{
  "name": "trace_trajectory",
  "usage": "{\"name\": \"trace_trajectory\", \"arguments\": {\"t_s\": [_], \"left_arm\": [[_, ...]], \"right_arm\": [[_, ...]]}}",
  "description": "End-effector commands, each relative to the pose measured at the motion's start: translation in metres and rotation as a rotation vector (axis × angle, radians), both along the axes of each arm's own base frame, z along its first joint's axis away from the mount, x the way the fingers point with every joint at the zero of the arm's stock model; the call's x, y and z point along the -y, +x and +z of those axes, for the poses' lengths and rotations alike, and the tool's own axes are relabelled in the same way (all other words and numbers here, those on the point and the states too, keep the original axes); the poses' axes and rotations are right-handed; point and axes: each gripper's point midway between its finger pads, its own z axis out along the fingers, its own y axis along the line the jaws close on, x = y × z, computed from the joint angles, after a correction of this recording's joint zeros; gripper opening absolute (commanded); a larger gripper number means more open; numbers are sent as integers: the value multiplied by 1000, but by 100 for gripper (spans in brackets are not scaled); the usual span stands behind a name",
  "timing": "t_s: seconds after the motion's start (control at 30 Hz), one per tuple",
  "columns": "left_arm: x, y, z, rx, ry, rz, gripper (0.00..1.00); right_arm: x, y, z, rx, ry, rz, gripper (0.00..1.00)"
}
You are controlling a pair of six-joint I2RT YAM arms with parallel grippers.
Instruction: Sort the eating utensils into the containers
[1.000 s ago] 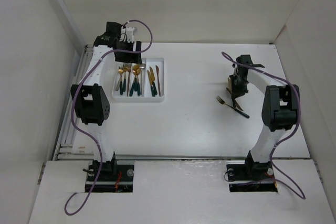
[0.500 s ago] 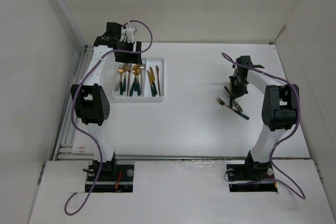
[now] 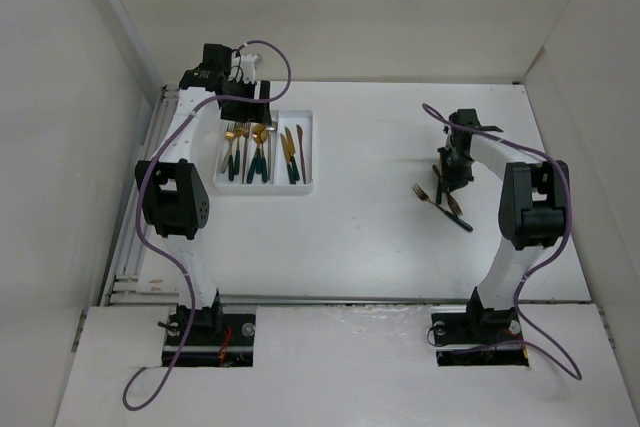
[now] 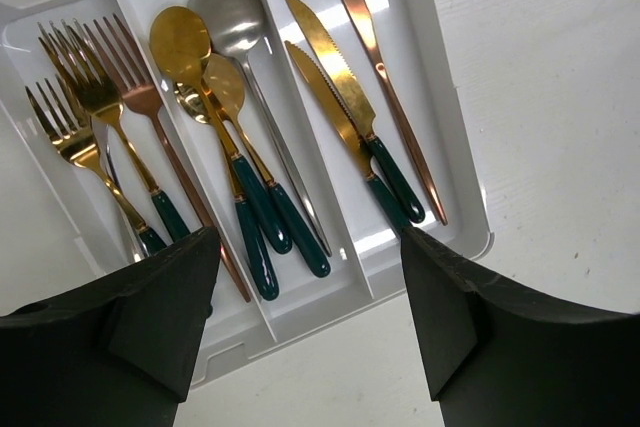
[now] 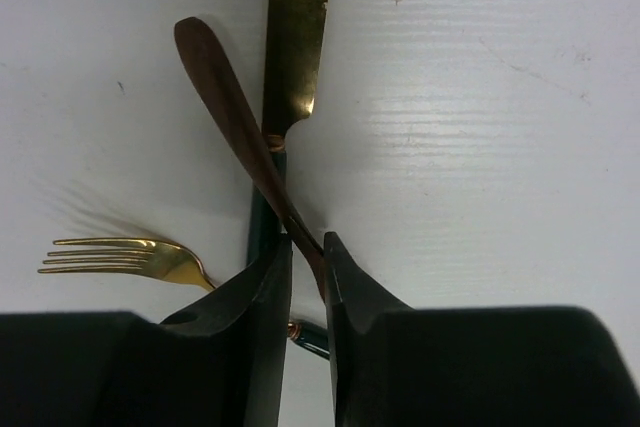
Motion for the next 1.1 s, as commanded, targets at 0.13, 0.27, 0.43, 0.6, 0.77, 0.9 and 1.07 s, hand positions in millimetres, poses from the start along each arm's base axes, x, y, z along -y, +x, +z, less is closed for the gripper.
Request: {"name": "trace_trajectory", "arguments": {"t_s": [0.13,0.27,0.43,0.6,0.77,0.9,1.07], "left_arm": [[6,-5,20,45,-27,-33,70],[6,-5,20,45,-27,-33,70],[6,-5,20,41,-32,-26,70],[7,-6,23,47,-31,-46,70],[11,-8,28,73,-26,-122,70],[7,-3,53,174,28,-191,70],[2,-5,83,316,215,-313,70]], "right_arm": [[17,-4,-3,-23,-83,-36,26],[19,-4,-11,-38,-77,-33,26],[18,-3,-22,-53,-73,-13,14],[20,2,-21,-33,-84,-7,0],[24,15,8,50,-106,-8,0],[28,29,46,141,-86,-24,0],[8,46,99,269,16,15,0]]}}
